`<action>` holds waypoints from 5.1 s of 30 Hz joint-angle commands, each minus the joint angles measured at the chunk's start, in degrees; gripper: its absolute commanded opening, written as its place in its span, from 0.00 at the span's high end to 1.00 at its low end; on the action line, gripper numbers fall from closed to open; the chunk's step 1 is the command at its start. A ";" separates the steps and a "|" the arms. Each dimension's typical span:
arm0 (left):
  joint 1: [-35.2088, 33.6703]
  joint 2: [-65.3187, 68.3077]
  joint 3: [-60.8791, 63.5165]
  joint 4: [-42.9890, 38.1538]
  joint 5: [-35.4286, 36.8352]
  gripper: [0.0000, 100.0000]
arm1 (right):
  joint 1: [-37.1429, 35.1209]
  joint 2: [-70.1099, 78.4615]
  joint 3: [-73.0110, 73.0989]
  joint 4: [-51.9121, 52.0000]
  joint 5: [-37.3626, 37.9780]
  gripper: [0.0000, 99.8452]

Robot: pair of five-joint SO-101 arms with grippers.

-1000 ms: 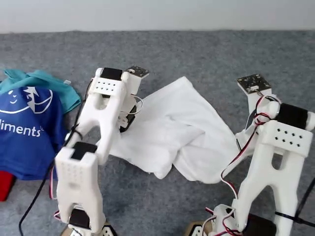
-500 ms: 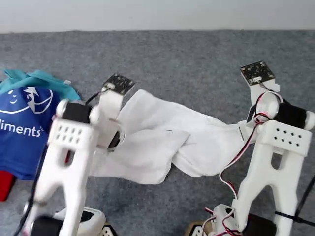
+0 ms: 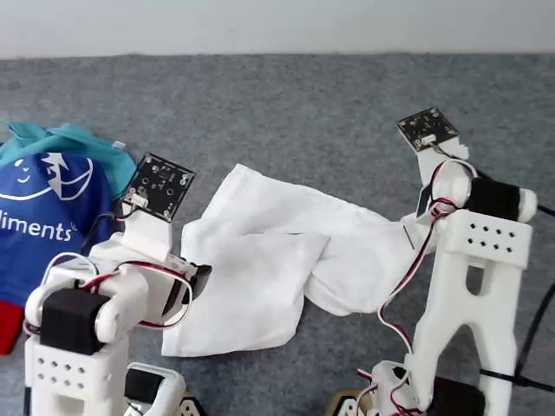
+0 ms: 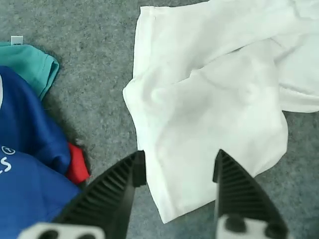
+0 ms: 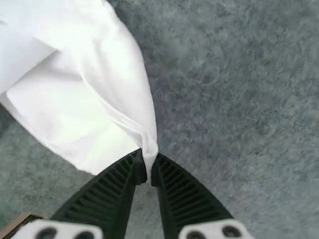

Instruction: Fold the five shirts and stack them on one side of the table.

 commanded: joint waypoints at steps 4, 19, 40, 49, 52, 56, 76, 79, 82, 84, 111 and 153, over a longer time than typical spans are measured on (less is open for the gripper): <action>-0.53 0.97 0.57 -9.76 1.85 0.77 | -0.48 -1.89 -0.26 3.12 -0.70 0.99; -0.09 48.88 -21.14 -27.96 4.40 0.77 | -0.57 -1.63 0.00 5.76 -0.97 0.99; -0.88 110.77 -82.15 -16.44 4.75 0.77 | -2.51 -1.36 0.09 5.76 -6.33 0.99; -1.85 128.53 -111.43 -5.71 4.75 0.77 | -2.51 -1.36 0.09 5.76 -6.33 0.99; -1.32 130.81 -114.95 -3.16 4.48 0.78 | -2.51 -1.36 0.09 5.76 -6.33 0.99; 0.18 131.34 -115.03 0.26 3.78 0.79 | -2.51 -1.36 0.09 5.67 -6.33 0.99; 0.44 120.00 -111.69 0.97 0.09 0.99 | -2.59 -6.81 -4.92 7.08 -5.89 0.99; -0.44 111.12 -111.60 0.97 0.09 0.99 | -2.59 -9.98 -8.44 7.08 -4.75 0.99; -1.67 102.15 -111.60 0.97 0.09 0.99 | -2.51 -13.32 -12.13 5.23 -1.85 0.99; -2.73 96.35 -111.60 0.97 0.00 0.99 | -2.42 -15.08 -14.51 2.59 0.35 0.99; -4.31 53.27 -111.60 0.88 -21.19 0.99 | -2.15 -18.59 -37.71 -41.54 39.12 0.99; -11.69 24.00 -103.96 0.88 -27.25 0.99 | 4.09 -28.00 -42.02 -55.69 40.18 0.99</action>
